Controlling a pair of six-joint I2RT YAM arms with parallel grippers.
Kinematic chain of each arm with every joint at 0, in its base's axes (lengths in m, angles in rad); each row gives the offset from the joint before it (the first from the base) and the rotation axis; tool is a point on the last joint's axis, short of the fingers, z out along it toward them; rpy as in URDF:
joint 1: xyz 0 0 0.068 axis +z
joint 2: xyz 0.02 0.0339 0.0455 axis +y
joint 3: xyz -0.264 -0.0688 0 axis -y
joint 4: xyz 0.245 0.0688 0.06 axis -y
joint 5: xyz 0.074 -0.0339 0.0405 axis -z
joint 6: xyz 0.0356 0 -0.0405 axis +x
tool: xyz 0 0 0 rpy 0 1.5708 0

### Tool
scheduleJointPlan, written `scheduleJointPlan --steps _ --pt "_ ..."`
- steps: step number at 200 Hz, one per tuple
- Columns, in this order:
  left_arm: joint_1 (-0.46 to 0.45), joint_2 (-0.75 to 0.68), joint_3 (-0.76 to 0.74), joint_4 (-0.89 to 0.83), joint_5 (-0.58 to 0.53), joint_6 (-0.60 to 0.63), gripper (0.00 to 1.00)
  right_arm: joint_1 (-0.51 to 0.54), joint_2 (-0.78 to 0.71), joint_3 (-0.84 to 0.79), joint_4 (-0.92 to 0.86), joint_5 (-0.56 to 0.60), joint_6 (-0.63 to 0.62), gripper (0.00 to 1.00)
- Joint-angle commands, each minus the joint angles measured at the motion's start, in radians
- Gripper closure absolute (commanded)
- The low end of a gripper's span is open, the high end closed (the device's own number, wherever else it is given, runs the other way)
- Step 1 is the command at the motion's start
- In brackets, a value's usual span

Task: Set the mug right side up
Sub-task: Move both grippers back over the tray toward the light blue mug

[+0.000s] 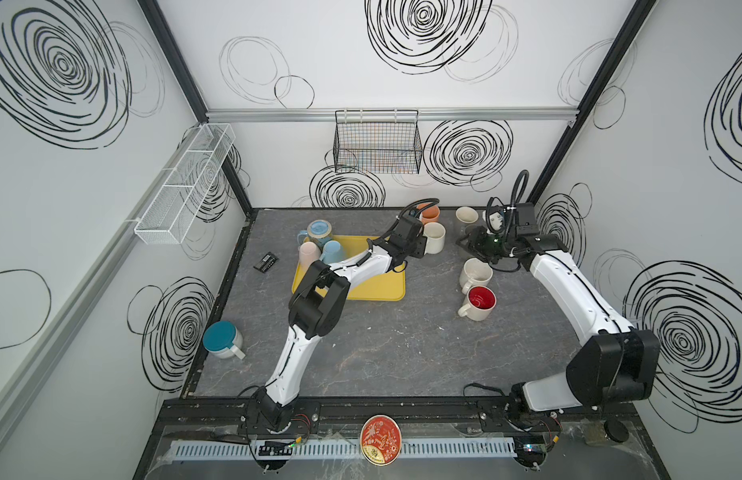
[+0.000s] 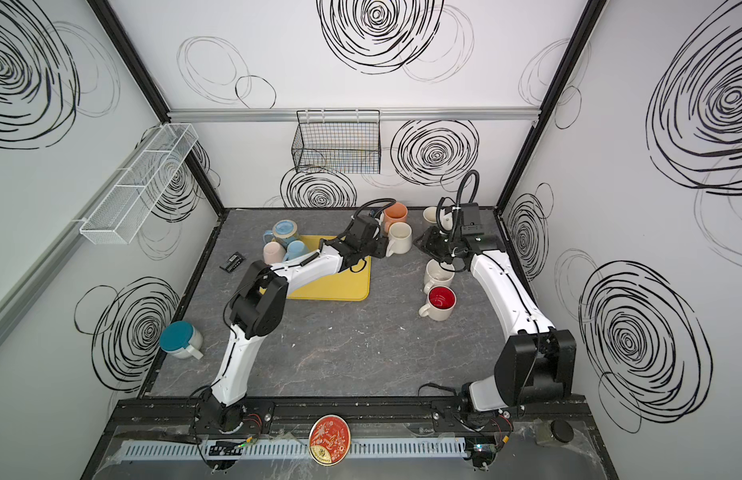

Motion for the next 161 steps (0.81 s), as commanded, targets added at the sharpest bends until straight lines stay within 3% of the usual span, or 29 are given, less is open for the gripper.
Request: scheduleJointPlan --steps 1,50,84,118,161 --pt "0.059 -0.164 -0.112 0.111 0.004 -0.042 0.43 0.063 0.038 0.043 0.029 0.032 -0.007 0.62" --pt "0.222 -0.469 -0.434 0.058 -0.045 -0.088 0.43 0.232 0.161 0.115 0.053 0.063 -0.016 0.61" --pt "0.393 -0.593 -0.577 0.000 0.016 -0.108 0.42 0.323 0.263 0.201 0.033 0.060 -0.035 0.61" --pt "0.530 -0.580 -0.608 -0.021 0.165 -0.127 0.42 0.382 0.348 0.285 -0.027 0.050 -0.041 0.60" --pt "0.602 -0.460 -0.532 -0.059 0.295 -0.118 0.41 0.403 0.376 0.310 -0.069 0.061 -0.046 0.59"
